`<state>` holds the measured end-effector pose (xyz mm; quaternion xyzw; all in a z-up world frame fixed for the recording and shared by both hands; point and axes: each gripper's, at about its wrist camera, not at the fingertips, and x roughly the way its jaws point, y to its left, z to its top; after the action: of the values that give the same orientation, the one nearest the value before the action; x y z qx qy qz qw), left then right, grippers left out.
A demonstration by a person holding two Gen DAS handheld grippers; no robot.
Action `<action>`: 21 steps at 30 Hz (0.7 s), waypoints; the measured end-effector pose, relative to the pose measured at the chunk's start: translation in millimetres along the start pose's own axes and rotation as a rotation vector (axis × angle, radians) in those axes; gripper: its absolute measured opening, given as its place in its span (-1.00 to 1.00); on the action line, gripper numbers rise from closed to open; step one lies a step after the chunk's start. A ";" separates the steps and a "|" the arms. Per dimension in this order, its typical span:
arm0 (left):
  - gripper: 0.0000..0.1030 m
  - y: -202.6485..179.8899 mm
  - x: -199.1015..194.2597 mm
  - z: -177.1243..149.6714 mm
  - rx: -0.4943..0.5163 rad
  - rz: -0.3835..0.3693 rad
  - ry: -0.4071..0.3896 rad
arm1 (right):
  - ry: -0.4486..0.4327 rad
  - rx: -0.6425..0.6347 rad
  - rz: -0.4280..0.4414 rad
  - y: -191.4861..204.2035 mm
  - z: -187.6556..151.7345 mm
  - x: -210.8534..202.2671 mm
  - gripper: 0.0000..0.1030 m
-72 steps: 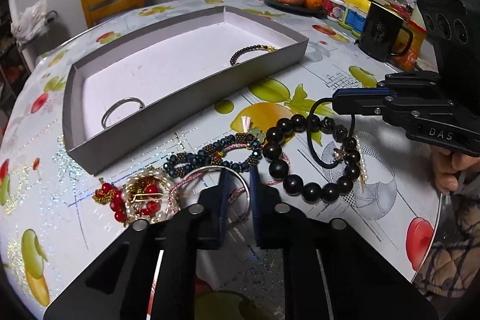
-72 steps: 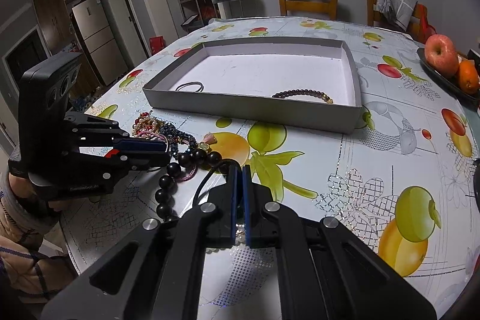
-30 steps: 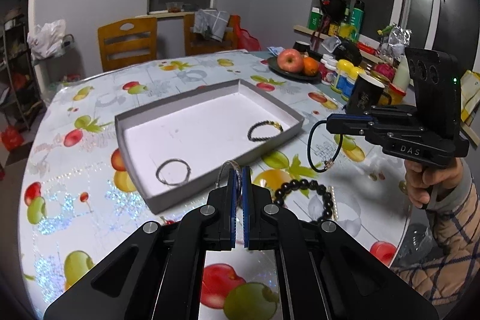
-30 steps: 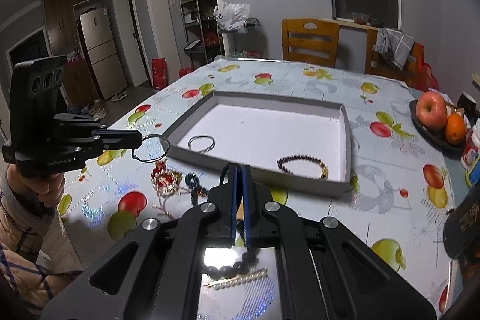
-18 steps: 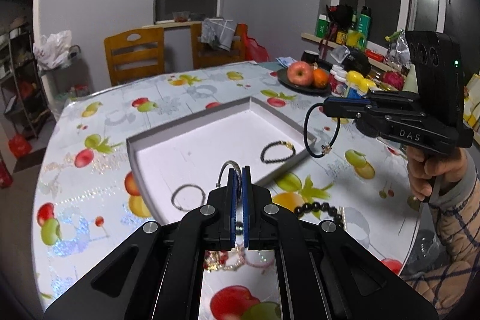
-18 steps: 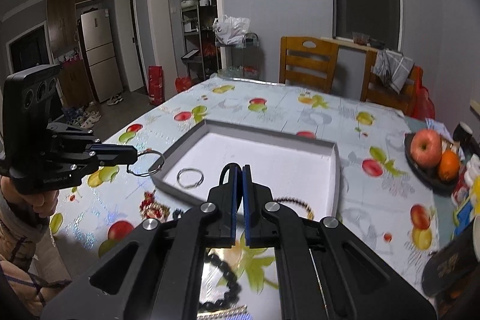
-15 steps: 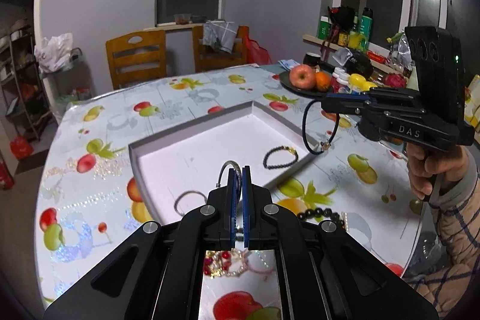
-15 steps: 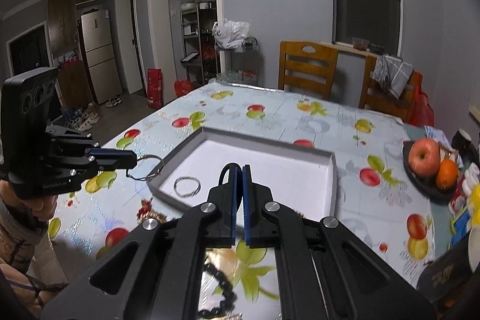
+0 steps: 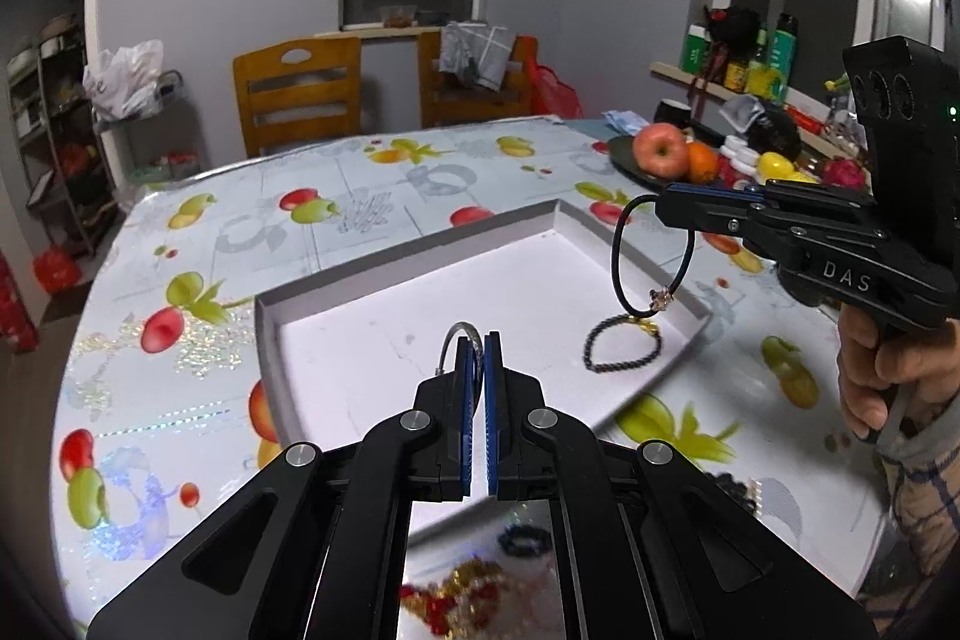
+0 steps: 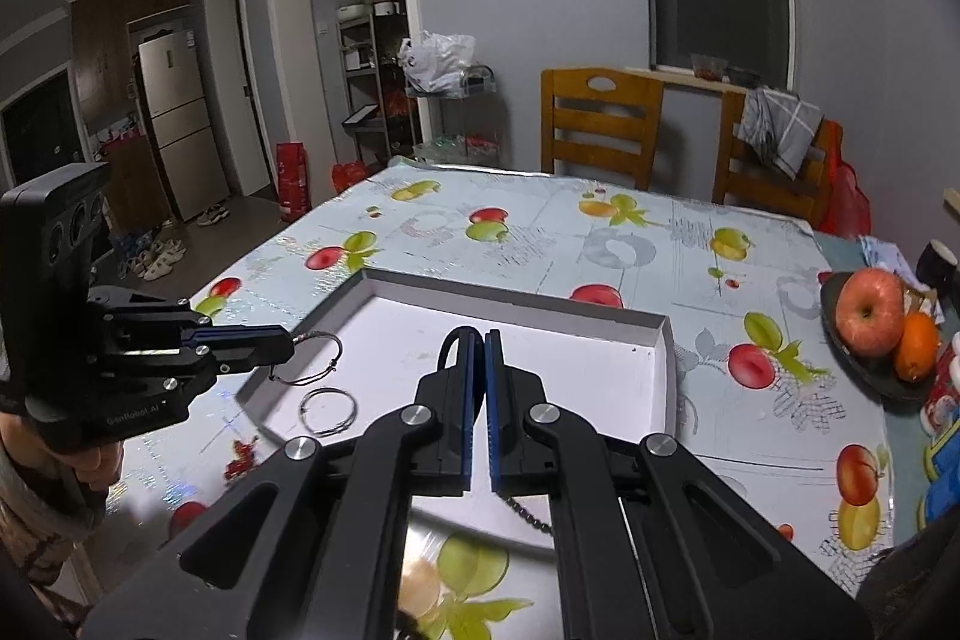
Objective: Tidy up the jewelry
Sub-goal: 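Carry both bracelets over the gray box and open both tools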
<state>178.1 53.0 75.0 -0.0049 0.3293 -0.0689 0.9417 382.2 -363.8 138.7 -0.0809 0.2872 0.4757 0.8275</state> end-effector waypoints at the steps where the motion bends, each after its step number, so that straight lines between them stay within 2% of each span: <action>1: -0.92 1.2 4.4 0.2 -0.003 0.004 0.003 | 0.005 0.006 0.000 -1.8 -0.9 4.6 -0.94; 12: -0.92 24.3 57.0 -0.9 -0.048 0.048 0.071 | 0.110 0.073 -0.008 -21.8 -10.3 76.6 -0.94; 21: -0.92 39.6 77.0 3.7 -0.102 -0.013 0.101 | 0.186 0.135 -0.069 -46.5 -21.0 107.6 -0.94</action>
<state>245.0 81.9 28.1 -0.0515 0.3792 -0.0583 0.9220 453.8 -317.5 55.5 -0.0785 0.3911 0.4169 0.8167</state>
